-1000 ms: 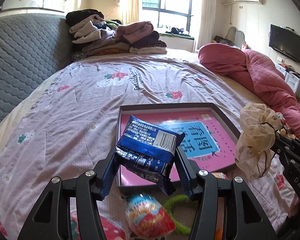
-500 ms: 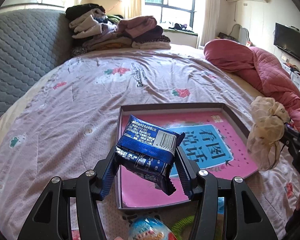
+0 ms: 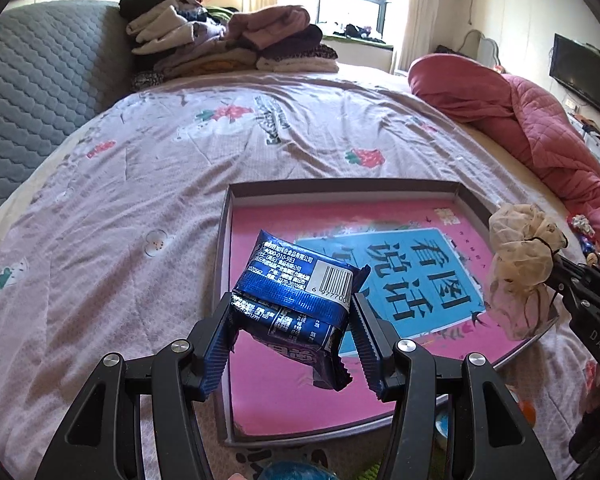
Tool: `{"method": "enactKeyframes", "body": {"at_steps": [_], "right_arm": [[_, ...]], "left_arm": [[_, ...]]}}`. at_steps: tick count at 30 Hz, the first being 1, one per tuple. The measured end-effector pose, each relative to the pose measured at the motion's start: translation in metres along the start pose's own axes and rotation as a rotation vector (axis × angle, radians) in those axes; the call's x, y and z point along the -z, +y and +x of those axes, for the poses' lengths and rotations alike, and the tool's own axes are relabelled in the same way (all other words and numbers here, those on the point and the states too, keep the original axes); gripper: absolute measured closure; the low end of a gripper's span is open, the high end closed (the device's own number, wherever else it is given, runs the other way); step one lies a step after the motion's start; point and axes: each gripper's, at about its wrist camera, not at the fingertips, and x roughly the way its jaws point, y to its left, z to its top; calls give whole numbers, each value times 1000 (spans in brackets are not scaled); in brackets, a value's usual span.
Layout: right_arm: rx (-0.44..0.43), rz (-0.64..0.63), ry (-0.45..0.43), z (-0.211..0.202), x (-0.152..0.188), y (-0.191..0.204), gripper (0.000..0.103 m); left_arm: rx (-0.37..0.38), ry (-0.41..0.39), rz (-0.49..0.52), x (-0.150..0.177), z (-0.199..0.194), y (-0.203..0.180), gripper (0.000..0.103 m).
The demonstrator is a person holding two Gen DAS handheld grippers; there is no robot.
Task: Organize objects
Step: 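Lower and release the packet into the tray while the right tool releases the bag there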
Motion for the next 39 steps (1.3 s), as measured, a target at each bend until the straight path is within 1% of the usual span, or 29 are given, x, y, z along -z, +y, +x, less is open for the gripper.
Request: {"method": "enactKeyframes", "body": {"at_steps": [2,8,16,19,22,31,36,38,39], "right_arm": [[5,-9,16,6,2,1,92],[8,-24,59,19,8,4,92],[15,-30,89,24,12,5,92],[23,-31,102,26,14,5,92],[27,-31,111,28,15,5,92],[38,-34,125,26,13,3,92],[41,-20,126,22,11,1,87],[42,-20,135,23,11,1,80],[47,-18,139,23,11,1,78]], "left_arm": [[10,18,-4,-1,6,0,46],[-5,105,-15,0,23,2,46],[10,149,-4,4,31,2,46],[26,181,3,7,35,0,46],[29,194,24,9,37,-4,46],[51,223,47,11,39,-6,45],[71,243,51,11,39,-7,43],[81,252,45,11,38,-6,42],[86,257,42,10,38,-6,42]]}}
